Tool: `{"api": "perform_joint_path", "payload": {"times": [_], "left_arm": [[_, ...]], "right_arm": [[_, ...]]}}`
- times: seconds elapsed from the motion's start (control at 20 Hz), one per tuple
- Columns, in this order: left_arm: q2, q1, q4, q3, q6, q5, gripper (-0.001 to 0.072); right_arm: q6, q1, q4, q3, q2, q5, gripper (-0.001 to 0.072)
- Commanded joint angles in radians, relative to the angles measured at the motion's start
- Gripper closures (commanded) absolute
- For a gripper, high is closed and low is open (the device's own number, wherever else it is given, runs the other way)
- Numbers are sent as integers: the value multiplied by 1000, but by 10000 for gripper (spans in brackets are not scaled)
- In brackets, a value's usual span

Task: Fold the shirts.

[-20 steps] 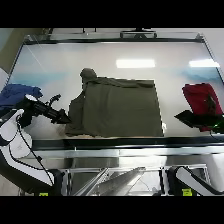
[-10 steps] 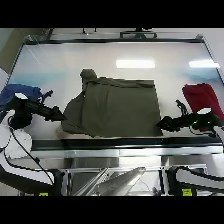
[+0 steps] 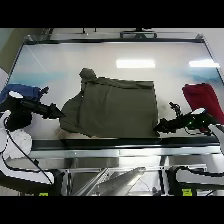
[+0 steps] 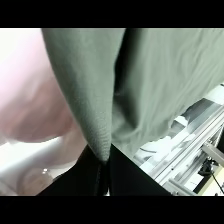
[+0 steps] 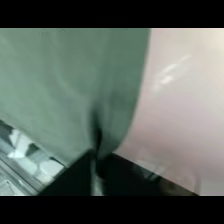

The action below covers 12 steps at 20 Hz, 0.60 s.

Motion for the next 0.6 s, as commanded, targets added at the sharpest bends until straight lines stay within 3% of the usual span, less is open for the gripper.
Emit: {"api": "perform_joint_path", "payload": {"times": [0.0, 0.25, 0.45, 0.55], "left_arm": [[2, 0, -13, 0, -1, 0, 703], [75, 0, -62, 0, 17, -15, 702], [303, 53, -524, 2, 170, -125, 685], [420, 99, -771, 53, 176, -213, 685]], "right_arm": [[-6, 28, 18, 2, 1, 21, 692], [-7, 38, 83, 39, 70, 59, 694], [-18, -56, 274, 241, 355, 208, 694], [-13, -146, 356, 410, 534, 206, 694]]}}
